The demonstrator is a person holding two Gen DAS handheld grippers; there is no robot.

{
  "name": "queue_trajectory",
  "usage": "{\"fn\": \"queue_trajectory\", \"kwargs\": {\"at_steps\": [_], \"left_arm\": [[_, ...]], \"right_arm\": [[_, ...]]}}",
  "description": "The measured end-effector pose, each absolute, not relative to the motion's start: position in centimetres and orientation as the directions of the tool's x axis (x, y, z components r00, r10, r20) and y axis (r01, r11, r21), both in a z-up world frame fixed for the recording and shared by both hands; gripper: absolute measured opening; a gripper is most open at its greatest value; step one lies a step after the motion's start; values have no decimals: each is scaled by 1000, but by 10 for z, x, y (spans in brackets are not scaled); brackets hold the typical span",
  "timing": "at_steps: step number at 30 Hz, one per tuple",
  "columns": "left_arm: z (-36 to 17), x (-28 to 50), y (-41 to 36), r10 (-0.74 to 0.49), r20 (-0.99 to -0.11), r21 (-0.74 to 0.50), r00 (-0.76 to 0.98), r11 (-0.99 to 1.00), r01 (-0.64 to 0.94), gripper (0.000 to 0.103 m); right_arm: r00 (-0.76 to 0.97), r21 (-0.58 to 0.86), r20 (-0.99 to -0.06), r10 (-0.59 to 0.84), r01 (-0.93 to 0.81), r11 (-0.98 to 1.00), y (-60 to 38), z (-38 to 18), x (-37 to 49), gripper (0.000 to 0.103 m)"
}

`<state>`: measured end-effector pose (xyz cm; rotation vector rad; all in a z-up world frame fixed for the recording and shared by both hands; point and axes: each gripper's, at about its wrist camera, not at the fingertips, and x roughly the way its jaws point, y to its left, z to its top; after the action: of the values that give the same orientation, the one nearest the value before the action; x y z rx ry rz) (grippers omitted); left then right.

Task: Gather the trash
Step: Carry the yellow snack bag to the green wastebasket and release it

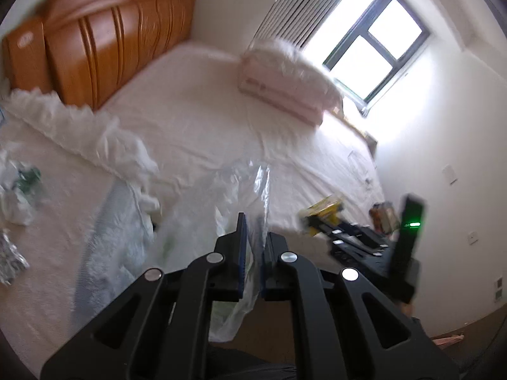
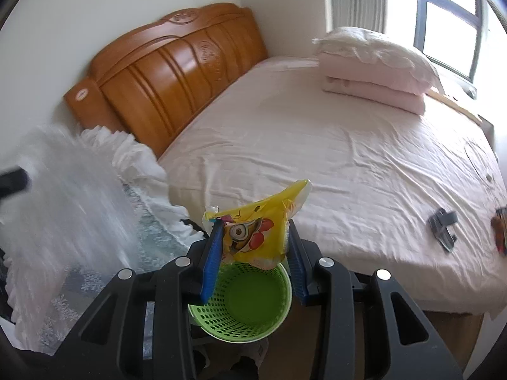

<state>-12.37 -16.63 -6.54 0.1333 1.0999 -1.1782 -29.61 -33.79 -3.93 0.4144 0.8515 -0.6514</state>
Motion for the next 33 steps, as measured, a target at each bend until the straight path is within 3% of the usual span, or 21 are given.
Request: {"fn": "queue_trajectory", "kwargs": {"at_steps": [12, 14, 15, 16, 19, 24, 33], "left_arm": [[-133, -125, -213, -534, -844, -360, -58, 483, 798, 8], [-138, -125, -214, -507, -860, -340, -53, 494, 800, 39], [-139, -124, -215, -494, -868, -323, -37, 508, 799, 76], [-137, -124, -213, -486, -874, -290, 7, 533, 795, 89], [-131, -125, -210, -499, -866, -270, 39, 531, 804, 96], [-115, -124, -205, -471, -870, -162, 149, 557, 815, 95], [-83, -108, -179, -509, -828, -146, 238, 604, 784, 95]], "right_arm": [[485, 100, -806, -340, 677, 729, -339, -52, -294, 40], [485, 101, -808, -334, 673, 733, -338, -53, -291, 40], [486, 100, -809, -331, 669, 736, -337, -54, -289, 40], [485, 100, -810, -329, 667, 738, -337, -55, -288, 40], [481, 98, -815, -323, 664, 742, -335, -57, -286, 40], [469, 90, -827, -309, 654, 751, -330, -63, -279, 40], [455, 83, -847, -276, 625, 776, -314, -73, -261, 40]]}}
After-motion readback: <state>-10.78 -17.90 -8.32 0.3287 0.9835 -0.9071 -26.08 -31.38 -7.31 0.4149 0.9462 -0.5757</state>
